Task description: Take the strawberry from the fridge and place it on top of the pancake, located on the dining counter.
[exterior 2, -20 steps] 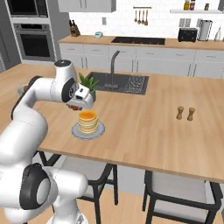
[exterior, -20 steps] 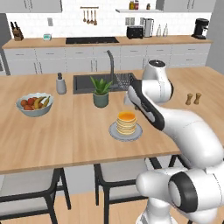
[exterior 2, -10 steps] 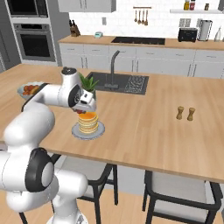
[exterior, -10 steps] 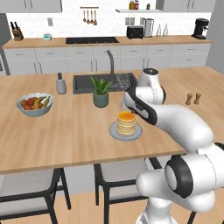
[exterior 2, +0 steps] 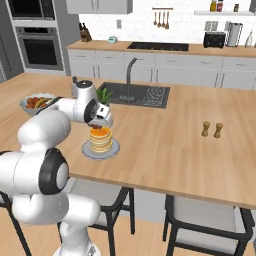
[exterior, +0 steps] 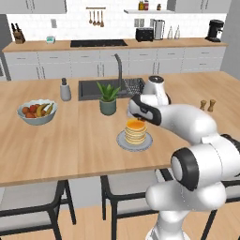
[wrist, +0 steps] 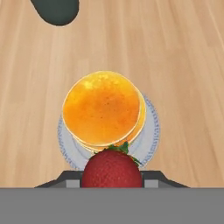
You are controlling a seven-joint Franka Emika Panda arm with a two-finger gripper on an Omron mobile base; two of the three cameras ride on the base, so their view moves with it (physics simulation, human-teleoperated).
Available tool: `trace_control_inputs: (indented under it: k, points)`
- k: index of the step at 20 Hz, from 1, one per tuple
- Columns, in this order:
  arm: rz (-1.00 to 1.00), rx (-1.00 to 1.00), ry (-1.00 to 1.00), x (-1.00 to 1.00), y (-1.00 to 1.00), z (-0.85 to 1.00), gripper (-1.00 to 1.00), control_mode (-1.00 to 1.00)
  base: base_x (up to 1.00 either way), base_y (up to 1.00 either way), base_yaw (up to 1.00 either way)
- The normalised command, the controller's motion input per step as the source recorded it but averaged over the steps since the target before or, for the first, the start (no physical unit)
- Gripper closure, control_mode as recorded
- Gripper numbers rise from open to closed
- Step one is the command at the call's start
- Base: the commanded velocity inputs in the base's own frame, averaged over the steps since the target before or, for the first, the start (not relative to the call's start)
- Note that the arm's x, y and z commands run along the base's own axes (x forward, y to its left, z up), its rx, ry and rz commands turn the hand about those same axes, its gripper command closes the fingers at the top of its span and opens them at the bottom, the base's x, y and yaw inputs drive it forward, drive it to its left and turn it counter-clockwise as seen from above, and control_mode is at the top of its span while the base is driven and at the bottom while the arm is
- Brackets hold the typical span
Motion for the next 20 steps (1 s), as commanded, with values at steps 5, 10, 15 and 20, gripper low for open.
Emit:
trace_control_inputs:
  k: [5, 10, 15, 20]
  points:
    - [0.0, 0.0, 0.0, 0.37, 0.06, -0.12, 1.0, -1.0, 0.0, 0.0, 0.0]
    - [0.0, 0.0, 0.0, 0.1, 0.0, -0.17, 1.0, -1.0, 0.0, 0.0, 0.0]
    - [0.0, -0.01, 0.0, 0.23, 0.03, -0.24, 1.0, -1.0, 0.0, 0.0, 0.0]
    - [0.0, -0.01, 0.0, 0.25, 0.04, -0.22, 1.0, -1.0, 0.0, 0.0, 0.0]
